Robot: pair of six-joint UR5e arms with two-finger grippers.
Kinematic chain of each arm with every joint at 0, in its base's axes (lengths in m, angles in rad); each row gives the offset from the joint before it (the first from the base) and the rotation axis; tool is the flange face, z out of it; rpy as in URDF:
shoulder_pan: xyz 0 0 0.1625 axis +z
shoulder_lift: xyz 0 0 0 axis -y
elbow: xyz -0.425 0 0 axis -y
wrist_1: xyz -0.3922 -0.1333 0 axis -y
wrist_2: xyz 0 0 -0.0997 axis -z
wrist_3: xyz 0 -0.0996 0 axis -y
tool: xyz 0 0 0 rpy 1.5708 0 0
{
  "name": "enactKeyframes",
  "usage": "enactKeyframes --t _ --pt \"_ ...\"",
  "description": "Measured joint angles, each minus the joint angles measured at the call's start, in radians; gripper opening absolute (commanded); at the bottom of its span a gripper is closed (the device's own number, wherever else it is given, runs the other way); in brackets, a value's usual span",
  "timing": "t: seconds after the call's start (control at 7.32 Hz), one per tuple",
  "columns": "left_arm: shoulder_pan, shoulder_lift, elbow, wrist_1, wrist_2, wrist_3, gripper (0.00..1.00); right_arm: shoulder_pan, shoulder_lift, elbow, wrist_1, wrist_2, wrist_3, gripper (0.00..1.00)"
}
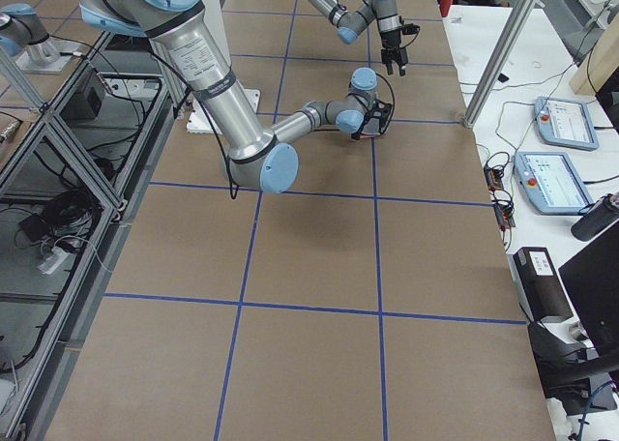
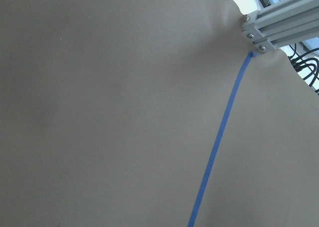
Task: Fold towel twice with both arms
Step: 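Lower the right gripper and grasp the grey towel end nearest it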
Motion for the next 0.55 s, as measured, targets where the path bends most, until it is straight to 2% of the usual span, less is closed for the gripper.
enactKeyframes --t 0.14,0.41,0.55 --pt "0.0 0.001 0.001 0.0 0.0 0.0 1.0 0.0 0.0 -0.002 0.0 0.0 -0.005 0.85" --pt "0.0 0.001 0.004 0.0 0.0 0.001 1.0 0.0 0.001 -0.008 0.001 0.0 -0.011 0.83" --pt "-0.001 0.001 0.004 0.0 0.0 0.001 1.0 0.0 0.001 -0.014 0.001 0.0 -0.013 0.77"
